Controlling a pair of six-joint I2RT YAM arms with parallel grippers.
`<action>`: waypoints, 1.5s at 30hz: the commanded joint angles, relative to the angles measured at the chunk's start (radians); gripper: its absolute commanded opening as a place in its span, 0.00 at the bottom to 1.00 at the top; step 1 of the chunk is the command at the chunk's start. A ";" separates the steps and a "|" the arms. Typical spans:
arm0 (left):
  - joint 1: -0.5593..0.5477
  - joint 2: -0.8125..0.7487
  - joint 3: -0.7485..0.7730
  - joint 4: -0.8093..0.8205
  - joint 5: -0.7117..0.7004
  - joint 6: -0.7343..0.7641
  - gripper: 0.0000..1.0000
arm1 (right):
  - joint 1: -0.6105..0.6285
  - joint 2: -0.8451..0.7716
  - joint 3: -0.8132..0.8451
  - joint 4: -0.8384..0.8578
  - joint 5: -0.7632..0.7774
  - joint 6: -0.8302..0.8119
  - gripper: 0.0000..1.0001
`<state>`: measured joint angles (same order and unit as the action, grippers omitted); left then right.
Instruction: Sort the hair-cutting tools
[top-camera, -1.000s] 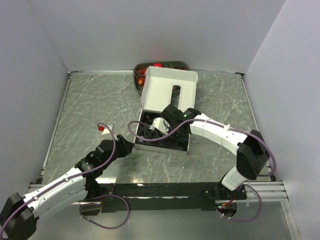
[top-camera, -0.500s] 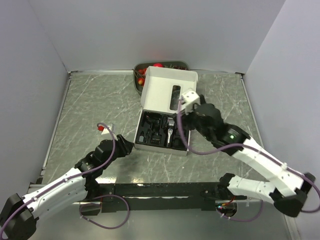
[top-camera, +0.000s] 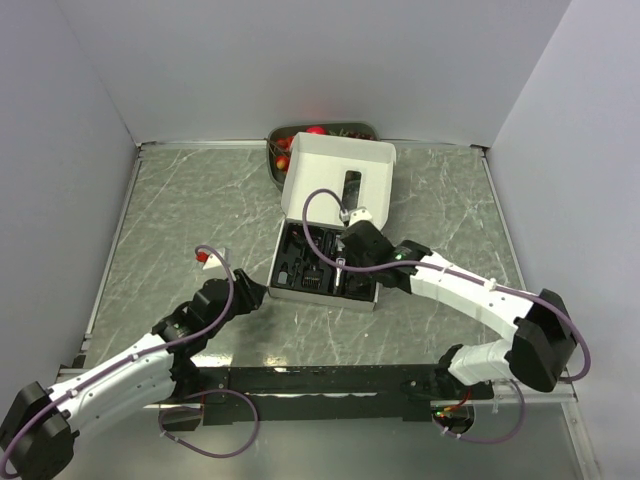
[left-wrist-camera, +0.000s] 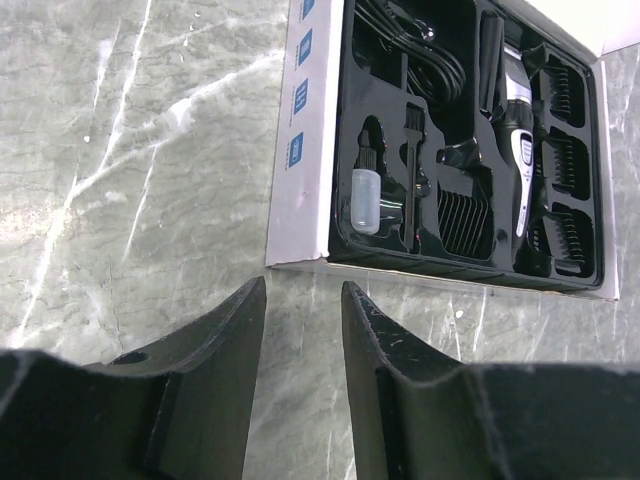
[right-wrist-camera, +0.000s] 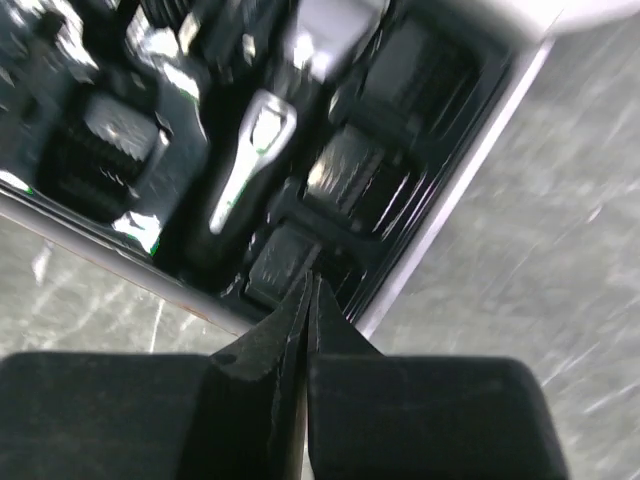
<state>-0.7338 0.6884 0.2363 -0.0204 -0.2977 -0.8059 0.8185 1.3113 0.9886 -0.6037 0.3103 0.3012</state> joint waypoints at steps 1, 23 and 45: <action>-0.001 0.011 0.031 0.031 -0.027 0.008 0.42 | 0.031 -0.003 -0.027 -0.002 0.030 0.122 0.00; -0.001 -0.013 0.023 0.027 -0.020 0.007 0.42 | 0.071 0.086 -0.064 0.002 0.069 0.219 0.00; -0.001 0.010 0.029 0.034 -0.029 0.007 0.42 | 0.070 0.106 -0.105 0.009 0.101 0.248 0.00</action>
<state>-0.7338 0.6975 0.2363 -0.0196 -0.3058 -0.8059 0.8814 1.4368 0.8528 -0.5655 0.4072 0.5278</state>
